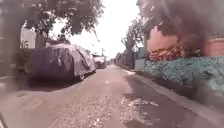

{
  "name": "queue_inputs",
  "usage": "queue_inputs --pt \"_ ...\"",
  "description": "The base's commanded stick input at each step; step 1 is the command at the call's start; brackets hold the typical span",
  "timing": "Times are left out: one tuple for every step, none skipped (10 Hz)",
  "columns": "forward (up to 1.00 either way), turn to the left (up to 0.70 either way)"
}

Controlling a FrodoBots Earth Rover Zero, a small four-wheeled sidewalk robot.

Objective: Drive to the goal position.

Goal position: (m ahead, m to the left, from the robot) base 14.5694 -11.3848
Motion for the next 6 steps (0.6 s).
queue_inputs --pt "0.70 0.05" --pt "0.70 0.23" --pt "0.70 0.34" --pt "0.70 0.28" --pt "0.70 0.08" --pt "0.70 0.00"
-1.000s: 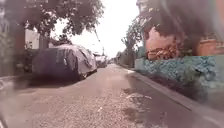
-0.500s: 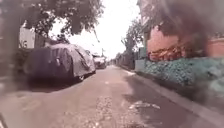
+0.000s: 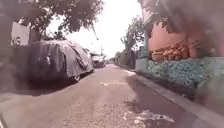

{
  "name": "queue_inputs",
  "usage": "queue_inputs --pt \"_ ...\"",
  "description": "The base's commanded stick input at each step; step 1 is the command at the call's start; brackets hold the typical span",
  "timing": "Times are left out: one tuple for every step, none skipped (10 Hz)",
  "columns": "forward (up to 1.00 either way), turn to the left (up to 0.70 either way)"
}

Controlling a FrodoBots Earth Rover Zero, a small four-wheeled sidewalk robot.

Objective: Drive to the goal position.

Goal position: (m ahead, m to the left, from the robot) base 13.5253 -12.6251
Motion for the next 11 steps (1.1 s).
queue_inputs --pt "0.70 0.00" --pt "0.70 0.00" --pt "0.70 0.00" --pt "0.70 0.00" --pt "0.70 0.00" --pt "0.70 0.00" --pt "0.70 0.00" --pt "0.70 0.00" --pt "0.70 0.00" --pt "0.70 0.00" --pt "0.70 0.00"
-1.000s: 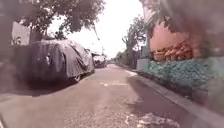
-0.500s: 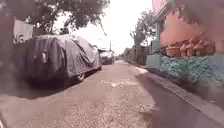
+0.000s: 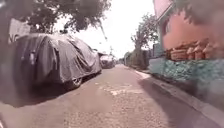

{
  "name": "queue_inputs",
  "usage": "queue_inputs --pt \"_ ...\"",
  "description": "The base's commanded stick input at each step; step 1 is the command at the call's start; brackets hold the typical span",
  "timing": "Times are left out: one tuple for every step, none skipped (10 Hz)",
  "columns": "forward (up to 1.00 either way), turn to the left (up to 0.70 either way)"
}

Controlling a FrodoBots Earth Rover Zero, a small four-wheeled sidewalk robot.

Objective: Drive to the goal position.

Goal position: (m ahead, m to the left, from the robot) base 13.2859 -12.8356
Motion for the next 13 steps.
queue_inputs --pt "0.70 0.00" --pt "0.70 0.00" --pt "0.70 0.00" --pt "0.70 0.00" --pt "0.70 0.00" --pt "0.70 0.00" --pt "0.70 0.00" --pt "0.70 0.00" --pt "0.70 0.00" --pt "0.70 0.00" --pt "0.70 0.00" --pt "0.70 0.00" --pt "0.70 0.00"
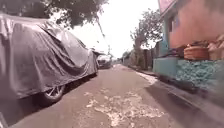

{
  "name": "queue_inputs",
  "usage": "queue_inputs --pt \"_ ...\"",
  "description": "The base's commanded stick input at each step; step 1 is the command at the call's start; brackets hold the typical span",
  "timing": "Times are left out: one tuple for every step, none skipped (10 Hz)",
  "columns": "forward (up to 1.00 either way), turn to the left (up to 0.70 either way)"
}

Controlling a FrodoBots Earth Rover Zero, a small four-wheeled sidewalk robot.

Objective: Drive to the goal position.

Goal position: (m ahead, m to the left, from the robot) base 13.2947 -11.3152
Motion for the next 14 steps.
queue_inputs --pt "0.70 0.00" --pt "0.70 0.00" --pt "0.70 -0.04" --pt "0.70 -0.06" --pt "0.70 -0.12" --pt "0.70 -0.01" --pt "0.70 0.00" --pt "0.70 0.00" --pt "0.70 0.00" --pt "0.70 0.00" --pt "0.70 0.00" --pt "0.70 0.00" --pt "0.70 0.00" --pt "0.70 0.00"
